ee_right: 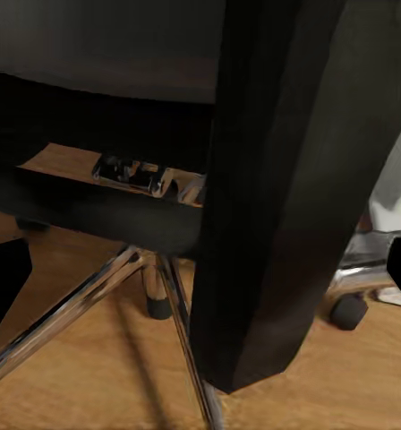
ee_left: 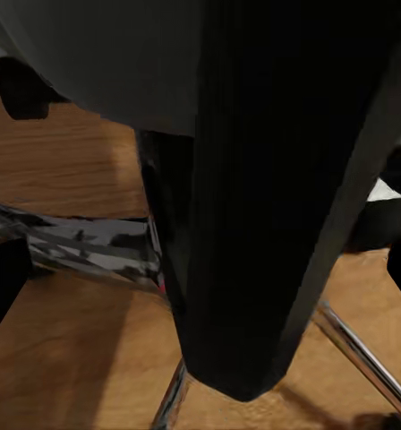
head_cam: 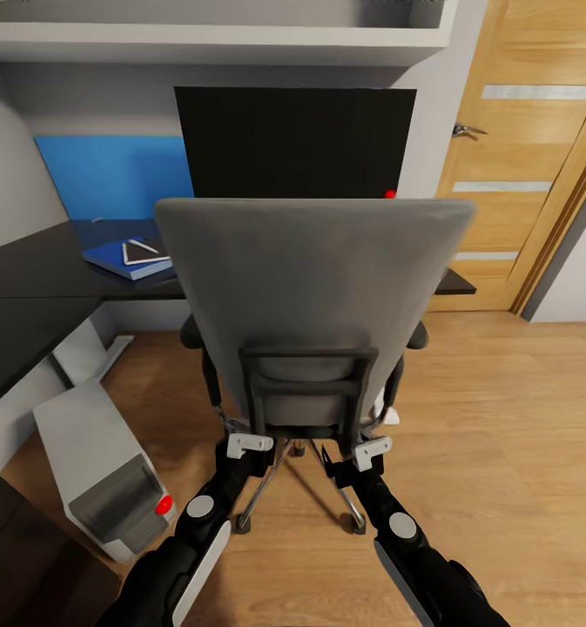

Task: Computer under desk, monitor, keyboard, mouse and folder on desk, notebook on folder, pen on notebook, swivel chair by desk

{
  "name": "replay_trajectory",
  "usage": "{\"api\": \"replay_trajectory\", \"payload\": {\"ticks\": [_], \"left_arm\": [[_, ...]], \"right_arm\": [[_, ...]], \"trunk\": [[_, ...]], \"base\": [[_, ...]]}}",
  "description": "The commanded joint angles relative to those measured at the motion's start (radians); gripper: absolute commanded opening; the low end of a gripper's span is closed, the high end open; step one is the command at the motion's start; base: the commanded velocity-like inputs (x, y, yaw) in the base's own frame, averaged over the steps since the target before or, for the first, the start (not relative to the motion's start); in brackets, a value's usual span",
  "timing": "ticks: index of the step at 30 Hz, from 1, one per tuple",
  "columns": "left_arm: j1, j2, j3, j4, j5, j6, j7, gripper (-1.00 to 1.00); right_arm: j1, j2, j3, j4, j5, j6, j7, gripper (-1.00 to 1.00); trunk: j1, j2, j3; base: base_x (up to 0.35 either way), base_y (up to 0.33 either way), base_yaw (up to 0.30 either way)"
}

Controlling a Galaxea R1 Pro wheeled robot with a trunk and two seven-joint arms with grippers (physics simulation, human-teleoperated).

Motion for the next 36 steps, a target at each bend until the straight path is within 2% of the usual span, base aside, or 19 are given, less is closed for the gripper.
{"api": "replay_trajectory", "payload": {"ticks": [1,24,36], "left_arm": [[-0.001,0.001,-0.002,-0.002,0.01,0.005,0.007,1.0],[-0.001,0.001,-0.002,-0.002,0.011,0.006,0.007,1.0],[-0.001,-0.001,-0.002,-0.002,0.012,0.003,0.009,1.0]], "right_arm": [[-0.001,-0.001,0.005,-0.001,-0.01,0.0,-0.008,1.0],[-0.001,-0.001,0.004,0.0,-0.01,0.0,-0.01,1.0],[-0.001,0.002,-0.002,0.004,-0.012,0.001,-0.015,1.0]], "trunk": [[-0.001,0.0,-0.001],[-0.001,0.0,-0.001],[-0.006,0.002,0.046]], "base": [[-0.242,-0.057,0.0],[-0.316,-0.082,0.0],[-0.332,-0.054,0.0]]}}
